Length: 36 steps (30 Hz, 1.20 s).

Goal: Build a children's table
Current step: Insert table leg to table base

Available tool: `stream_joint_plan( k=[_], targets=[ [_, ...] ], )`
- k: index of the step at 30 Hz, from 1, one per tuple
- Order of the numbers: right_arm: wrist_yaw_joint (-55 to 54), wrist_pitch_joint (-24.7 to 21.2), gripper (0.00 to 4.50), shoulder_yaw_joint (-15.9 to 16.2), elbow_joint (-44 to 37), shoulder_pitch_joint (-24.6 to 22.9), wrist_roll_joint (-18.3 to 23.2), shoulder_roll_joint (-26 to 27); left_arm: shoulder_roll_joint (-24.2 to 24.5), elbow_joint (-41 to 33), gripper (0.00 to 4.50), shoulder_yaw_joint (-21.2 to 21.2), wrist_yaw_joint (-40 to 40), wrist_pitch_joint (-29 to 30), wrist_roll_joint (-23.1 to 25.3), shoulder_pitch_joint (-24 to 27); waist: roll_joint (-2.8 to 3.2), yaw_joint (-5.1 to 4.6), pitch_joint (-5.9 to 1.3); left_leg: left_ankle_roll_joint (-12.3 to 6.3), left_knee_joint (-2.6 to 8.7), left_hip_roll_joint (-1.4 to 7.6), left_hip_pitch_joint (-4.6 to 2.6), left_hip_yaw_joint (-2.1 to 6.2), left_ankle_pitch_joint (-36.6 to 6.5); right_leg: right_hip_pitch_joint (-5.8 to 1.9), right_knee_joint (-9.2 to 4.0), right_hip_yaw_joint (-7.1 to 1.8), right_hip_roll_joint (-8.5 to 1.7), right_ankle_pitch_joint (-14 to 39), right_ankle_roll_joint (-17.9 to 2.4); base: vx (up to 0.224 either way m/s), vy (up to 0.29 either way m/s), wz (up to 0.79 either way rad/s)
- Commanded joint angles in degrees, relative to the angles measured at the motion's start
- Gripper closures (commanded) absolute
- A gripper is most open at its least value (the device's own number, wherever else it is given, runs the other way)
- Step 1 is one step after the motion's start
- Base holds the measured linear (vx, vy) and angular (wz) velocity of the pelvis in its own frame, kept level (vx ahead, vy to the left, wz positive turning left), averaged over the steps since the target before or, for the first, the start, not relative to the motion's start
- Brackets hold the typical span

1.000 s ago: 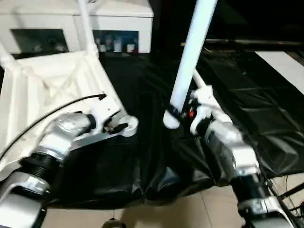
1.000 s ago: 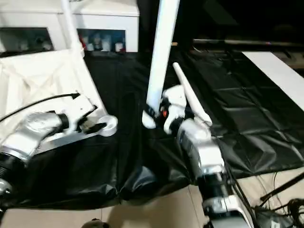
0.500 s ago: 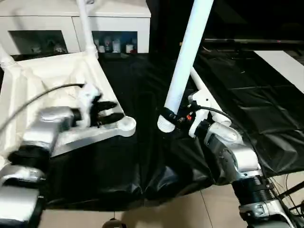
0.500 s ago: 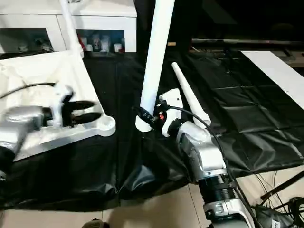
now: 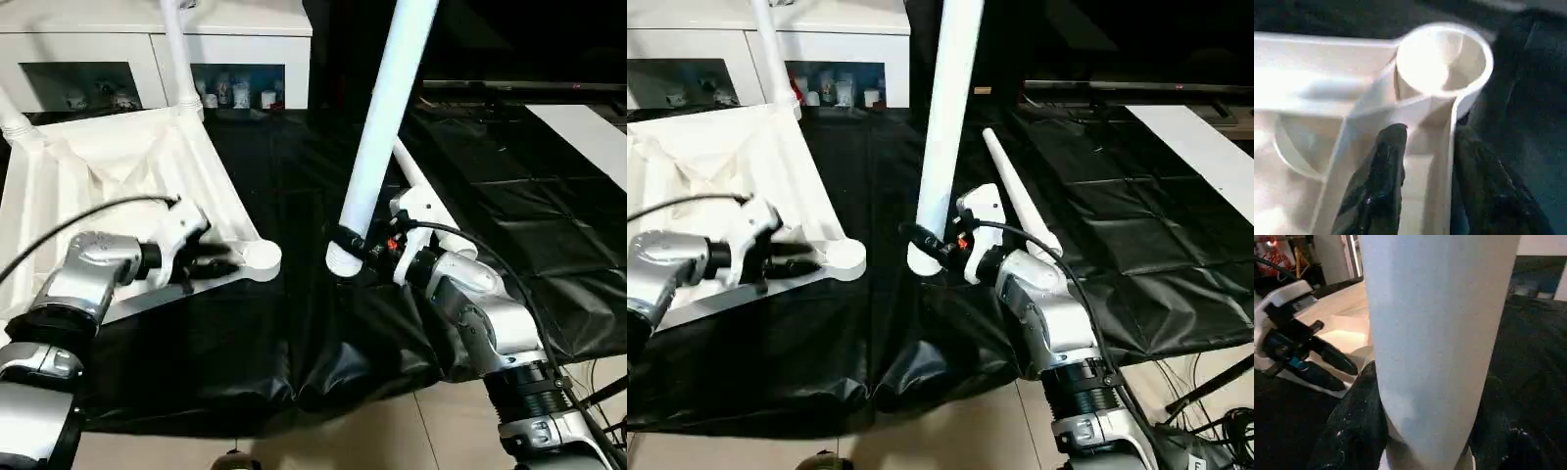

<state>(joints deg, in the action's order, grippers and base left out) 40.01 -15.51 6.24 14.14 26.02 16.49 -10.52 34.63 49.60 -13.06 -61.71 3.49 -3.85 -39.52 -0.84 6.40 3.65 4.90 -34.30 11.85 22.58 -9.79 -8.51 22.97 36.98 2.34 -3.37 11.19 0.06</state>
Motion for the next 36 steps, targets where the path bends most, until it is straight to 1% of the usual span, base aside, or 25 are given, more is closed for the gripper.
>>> stream_joint_plan(
  k=[1,2,3,4,10,11,12,14,15,18,20,23,24,25,26,27,28,29,30,31,32,33,34,35,36],
  targets=[
    [0.5,-0.16,2.62,0.21,-1.46,-0.51,-0.28,-0.78,0.37,0.6,3.07,-0.47,0.19,-0.45,1.05,-1.03,1.32,-0.03,-4.27,3.43,4.59,1.27,-2.02,0.6,-19.56,-1.83,-4.92,-2.41,-4.38,12.82,-11.16,0.0,0.0,0.0],
    [0.56,-0.11,2.62,0.29,-1.43,-0.53,-0.32,-0.85,0.55,0.67,3.11,-0.55,-0.01,-0.56,1.22,-0.91,1.19,-0.02,-4.25,3.37,4.61,1.3,-2.0,0.61,-19.55,-1.86,-4.94,-2.42,-4.4,12.81,-11.24,0.0,0.0,0.0],
    [0.62,-0.06,2.62,0.3,-1.42,-0.58,-0.33,-0.91,0.79,0.73,3.19,-0.6,-0.23,-0.77,1.55,-0.74,1.27,0.04,-4.23,3.33,4.61,1.31,-2.01,0.62,-19.63,-1.85,-4.93,-2.41,-4.44,12.99,-11.4,0.0,0.0,0.0],
    [0.67,-0.04,2.62,0.34,-1.4,-0.58,-0.38,-0.94,0.95,0.65,3.41,-0.64,-0.4,-0.67,1.66,-0.63,1.26,0.04,-4.19,3.32,4.62,1.32,-2.0,0.61,-19.76,-1.81,-4.97,-2.42,-4.44,13.18,-11.39,0.0,0.0,0.0],
    [1.15,0.15,2.62,0.6,-0.87,-0.34,-0.81,-1.02,1.94,0.34,3.74,-0.61,-0.99,-0.81,2.92,0.04,1.21,-0.07,-4.04,3.45,4.75,1.33,-2.04,0.71,-21.1,-1.7,-5.19,-2.41,-4.55,16.26,-10.82,0.0,0.0,0.0],
    [1.44,0.28,2.62,0.86,-0.71,-0.32,-0.82,-1.1,2.66,0.39,3.82,-0.32,-0.91,-1.14,3.23,0.29,0.78,-0.05,-4.01,3.28,4.76,1.35,-1.98,0.68,-20.85,-1.74,-5.26,-2.43,-4.62,16.76,-10.65,0.0,0.0,0.0],
    [1.47,0.28,2.62,0.87,-0.7,-0.32,-0.83,-1.1,2.71,0.41,3.94,-0.3,-0.92,-1.17,3.26,0.29,0.94,-0.01,-4.02,3.19,4.77,1.37,-1.97,0.71,-20.62,-1.72,-5.29,-2.47,-4.69,17.17,-10.42,0.0,0.0,0.0],
    [1.67,0.33,2.62,0.96,-0.65,-0.31,-0.91,-1.12,2.99,0.57,3.99,-0.22,-0.98,-1.35,3.39,0.31,0.94,-0.09,-3.99,3.24,4.83,1.38,-1.94,0.76,-20.72,-1.71,-5.29,-2.44,-4.63,17.5,-10.18,0.0,0.0,0.0],
    [1.78,0.43,2.62,1.0,-0.45,-0.27,-0.98,-1.09,3.62,-0.07,4.06,-0.22,-1.23,-1.43,3.45,0.87,0.75,-0.1,-3.98,3.23,4.86,1.38,-1.94,0.74,-20.73,-1.69,-5.3,-2.42,-4.61,17.48,-10.17,0.0,0.0,0.0],
    [1.83,0.53,2.62,1.06,-0.3,-0.25,-1.04,-1.06,4.16,-0.59,4.35,-0.14,-1.5,-1.67,3.48,1.47,0.79,-0.18,-3.92,3.2,4.92,1.32,-1.82,0.77,-20.47,-1.72,-5.32,-2.44,-4.66,18.05,-9.94,0.0,0.0,0.0],
    [1.9,0.63,2.62,1.12,-0.1,-0.21,-1.09,-1.05,4.64,-1.06,4.41,0.04,-1.51,-1.9,3.65,2.06,0.87,-0.25,-3.9,3.29,4.93,1.35,-1.97,0.76,-20.83,-1.61,-5.36,-2.44,-4.61,18.36,-10.0,0.0,0.0,0.0],
    [2.04,0.54,2.62,1.21,-0.15,-0.31,-0.99,-0.97,5.44,-2.72,4.48,0.88,-1.43,-3.39,3.47,3.79,0.96,-0.58,-3.99,3.37,5.02,1.37,-1.74,0.85,-20.35,-1.83,-5.04,-2.39,-4.57,16.1,-10.62,0.0,0.0,0.0],
    [2.04,0.54,2.62,1.21,-0.15,-0.31,-0.99,-0.97,5.44,-2.72,4.48,0.88,-1.43,-3.39,3.47,3.79,0.87,-0.79,-4.01,3.27,5.04,1.29,-1.58,0.82,-19.86,-1.97,-4.98,-2.35,-4.48,15.2,-10.6,0.0,0.0,0.0],
    [2.16,0.37,2.62,1.07,-0.26,-0.39,-0.8,-0.89,5.35,-4.3,4.48,1.57,-1.64,-3.69,2.84,4.66,0.88,-0.88,-4.07,3.13,4.91,1.25,-1.82,0.72,-19.65,-1.84,-4.96,-2.37,-4.39,14.4,-10.85,0.0,0.0,0.0],
    [2.32,0.08,2.62,0.78,-0.39,-0.45,-0.46,-0.77,5.06,-6.31,4.48,1.89,-2.12,-3.88,2.11,5.53,0.77,-0.95,-4.11,3.06,4.88,1.32,-1.78,0.72,-19.47,-1.91,-4.89,-2.4,-4.48,13.85,-11.1,0.0,0.0,0.0],
    [2.51,-0.21,2.62,0.26,-0.45,-0.42,0.15,-0.57,4.11,-9.93,4.48,1.69,-3.26,-3.46,0.84,6.88,0.54,-1.11,-4.2,2.71,4.83,1.28,-1.52,0.67,-18.01,-2.18,-4.69,-2.37,-4.43,12.33,-11.39,0.0,0.0,0.0],
    [2.51,-0.21,2.62,0.26,-0.45,-0.42,0.15,-0.57,4.11,-9.93,4.48,1.69,-3.26,-3.46,0.84,6.88,0.77,-0.98,-4.24,2.29,4.71,1.38,-1.77,0.5,-17.06,-1.93,-4.69,-2.43,-4.37,10.71,-11.85,0.0,0.0,0.0],
    [2.82,-0.89,2.62,-0.52,-0.53,-0.21,1.22,-0.35,2.4,-14.67,4.48,0.54,-4.49,-2.98,-0.26,8.51,0.62,-0.98,-4.22,2.01,4.61,1.29,-1.83,0.36,-16.75,-1.88,-4.72,-2.43,-4.27,10.17,-12.01,0.0,0.0,0.0],
    [3.35,-1.63,2.62,-1.09,-0.66,0.05,2.21,-0.25,0.15,-19.96,4.48,-1.4,-5.59,-2.42,-1.1,10.19,0.68,-0.91,-4.41,1.67,4.64,1.56,-1.8,0.42,-15.52,-2.22,-4.36,-2.4,-4.42,7.87,-12.68,0.0,0.0,0.0],
    [3.35,-1.63,2.62,-1.09,-0.66,0.05,2.21,-0.25,0.15,-19.96,4.48,-1.4,-5.59,-2.42,-1.1,10.19,0.85,-0.61,-4.37,1.09,4.45,1.57,-2.08,0.16,-14.9,-1.9,-4.51,-2.4,-4.26,6.69,-13.14,0.0,0.0,0.0],
    [3.87,-2.04,2.62,-1.09,-0.85,0.1,2.59,-0.35,-1.0,-21.82,4.48,-2.51,-5.66,-2.29,-1.04,10.63,0.83,-0.4,-4.33,0.88,4.37,1.52,-2.2,0.0,-14.8,-1.74,-4.59,-2.43,-4.16,6.62,-13.24,0.0,0.0,0.0],
    [4.22,-2.26,2.62,-1.02,-0.98,0.11,2.77,-0.43,-1.64,-22.77,4.5,-3.16,-5.64,-2.22,-0.97,10.83,0.9,0.22,-4.31,0.79,4.32,1.54,-2.34,-0.12,-15.08,-1.64,-4.59,-2.43,-4.12,7.09,-13.24,0.0,0.0,0.0],
    [4.22,-2.26,2.62,-1.02,-0.98,0.11,2.77,-0.43,-1.64,-22.77,4.5,-3.16,-5.64,-2.22,-0.97,10.83,0.84,0.67,-4.19,0.99,4.44,1.55,-2.41,-0.14,-16.17,-1.59,-4.75,-2.43,-4.12,8.75,-12.83,0.0,0.0,0.0],
    [4.79,-2.81,2.62,-0.9,-1.44,-0.04,3.22,-0.54,-2.7,-23.79,4.5,-4.27,-5.73,-2.39,-0.7,11.06,0.85,0.92,-4.2,1.18,4.47,1.54,-2.39,-0.12,-16.35,-1.63,-4.78,-2.44,-4.17,9.49,-12.47,0.0,0.0,0.0],
    [5.52,-3.44,2.62,-0.7,-2.2,-0.33,3.77,-0.69,-3.79,-24.81,4.5,-5.45,-5.83,-2.53,-0.42,11.32,0.93,1.35,-4.11,1.57,4.61,1.63,-2.55,-0.1,-17.48,-1.49,-4.97,-2.48,-4.24,11.4,-11.74,0.0,0.0,0.0]
  ],
)
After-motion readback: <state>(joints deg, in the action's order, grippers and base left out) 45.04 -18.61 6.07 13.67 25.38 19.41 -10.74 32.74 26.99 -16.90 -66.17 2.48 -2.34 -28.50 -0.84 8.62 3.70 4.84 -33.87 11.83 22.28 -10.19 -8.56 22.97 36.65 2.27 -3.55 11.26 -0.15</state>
